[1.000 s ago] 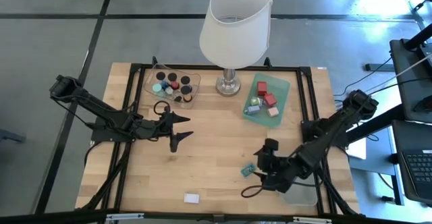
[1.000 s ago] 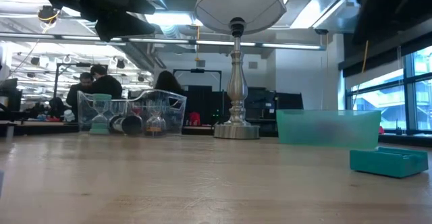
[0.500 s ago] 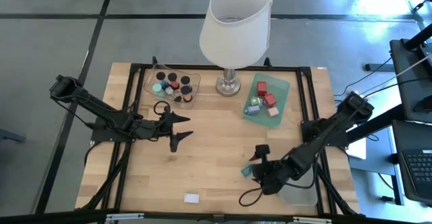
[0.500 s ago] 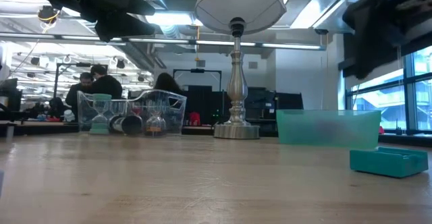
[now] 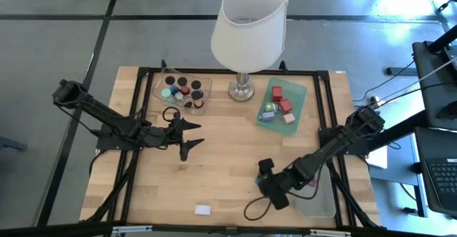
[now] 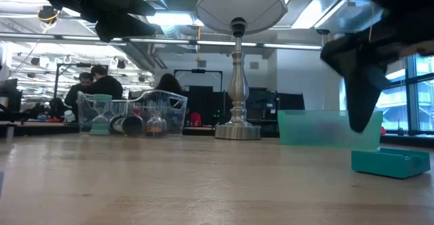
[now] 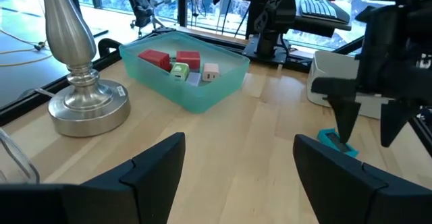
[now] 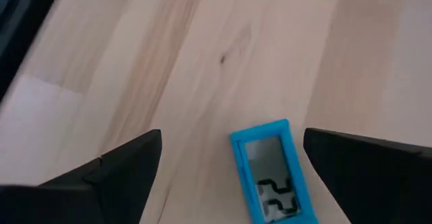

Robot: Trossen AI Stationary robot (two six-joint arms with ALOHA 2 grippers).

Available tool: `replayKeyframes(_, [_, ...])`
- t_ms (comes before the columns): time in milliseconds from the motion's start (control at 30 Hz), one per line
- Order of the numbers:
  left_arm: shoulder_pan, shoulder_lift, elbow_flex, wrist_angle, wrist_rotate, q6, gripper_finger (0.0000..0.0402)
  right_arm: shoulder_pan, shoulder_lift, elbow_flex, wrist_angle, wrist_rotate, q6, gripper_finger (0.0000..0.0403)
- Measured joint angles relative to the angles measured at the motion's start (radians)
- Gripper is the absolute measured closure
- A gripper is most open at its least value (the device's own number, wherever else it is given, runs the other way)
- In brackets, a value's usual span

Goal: Pick & Place Office items
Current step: Put the blue digital timer into the gray bin

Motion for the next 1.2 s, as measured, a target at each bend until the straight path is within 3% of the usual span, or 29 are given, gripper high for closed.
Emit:
replayKeyframes(233, [0.000,0.000,0.000,0.000,0.000,0.000,0.0130,-0.059,0.049,0.000,0.016,-0.096,-0.007,0.0037])
replayKeyframes(467, [0.000,0.000,0.000,-0.001,-0.001,0.000,0.0128,-0.085,0.052,0.000,0.016,0.012,0.006,0.0037])
replayKeyframes(700, [0.000,0.000,0.000,-0.001,-0.001,0.000,0.0130,-0.085,0.052,0.000,0.016,-0.123,0.049,0.0037])
replayKeyframes(1000, [0.000,0.000,0.000,-0.001,-0.002,0.000,0.0129,-0.076,0.051,0.000,0.031,-0.114,0.107,0.0037])
replayKeyframes(1200, [0.000,0.000,0.000,-0.001,-0.002,0.000,0.0128,-0.076,0.051,0.000,-0.005,-0.015,0.095,0.0037])
